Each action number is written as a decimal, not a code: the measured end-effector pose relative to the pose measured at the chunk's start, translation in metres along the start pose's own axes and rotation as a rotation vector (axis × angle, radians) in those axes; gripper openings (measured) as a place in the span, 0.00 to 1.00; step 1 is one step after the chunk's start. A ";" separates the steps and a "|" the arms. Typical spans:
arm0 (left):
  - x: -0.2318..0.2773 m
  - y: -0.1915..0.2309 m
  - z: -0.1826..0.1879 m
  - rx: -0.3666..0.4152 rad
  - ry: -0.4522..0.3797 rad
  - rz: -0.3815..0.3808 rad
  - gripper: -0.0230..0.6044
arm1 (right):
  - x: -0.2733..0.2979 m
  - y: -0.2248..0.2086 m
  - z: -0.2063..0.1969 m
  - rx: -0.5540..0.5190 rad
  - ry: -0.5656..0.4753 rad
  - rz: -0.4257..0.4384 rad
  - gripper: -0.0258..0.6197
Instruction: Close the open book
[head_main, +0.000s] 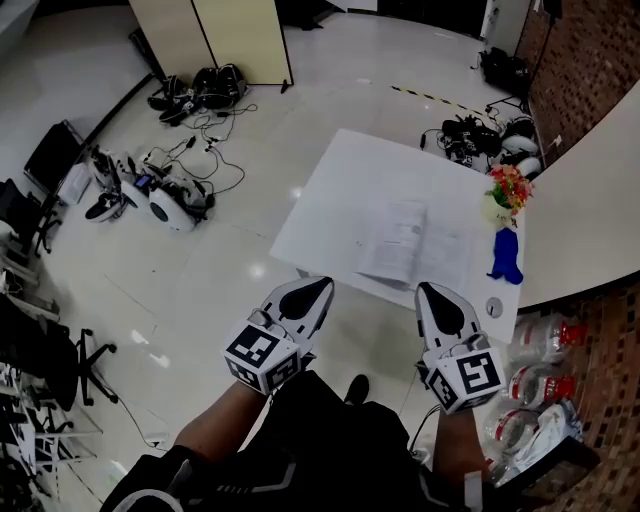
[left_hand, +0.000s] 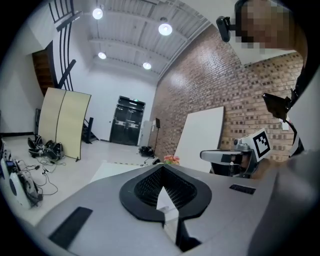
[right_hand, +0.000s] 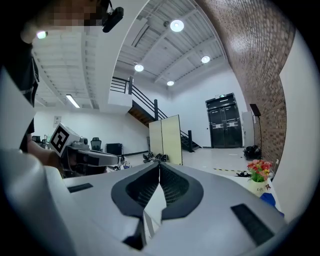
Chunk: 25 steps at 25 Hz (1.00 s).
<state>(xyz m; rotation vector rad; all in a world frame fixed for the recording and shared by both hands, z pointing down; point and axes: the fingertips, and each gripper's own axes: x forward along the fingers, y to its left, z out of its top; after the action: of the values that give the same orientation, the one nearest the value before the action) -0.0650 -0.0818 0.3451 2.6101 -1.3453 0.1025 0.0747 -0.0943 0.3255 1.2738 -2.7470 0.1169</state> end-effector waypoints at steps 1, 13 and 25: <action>0.007 0.005 0.002 -0.001 0.002 0.005 0.03 | 0.007 -0.005 -0.001 0.009 -0.007 0.005 0.04; 0.064 0.082 -0.013 -0.001 0.048 -0.066 0.03 | 0.103 -0.028 -0.014 -0.070 0.099 -0.044 0.04; 0.121 0.159 -0.102 -0.120 0.265 -0.112 0.03 | 0.194 -0.034 -0.127 -0.280 0.473 0.037 0.16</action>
<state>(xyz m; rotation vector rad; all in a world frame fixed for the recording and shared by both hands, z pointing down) -0.1206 -0.2461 0.4870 2.4614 -1.0803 0.3265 -0.0148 -0.2481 0.4780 0.9732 -2.2868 0.0284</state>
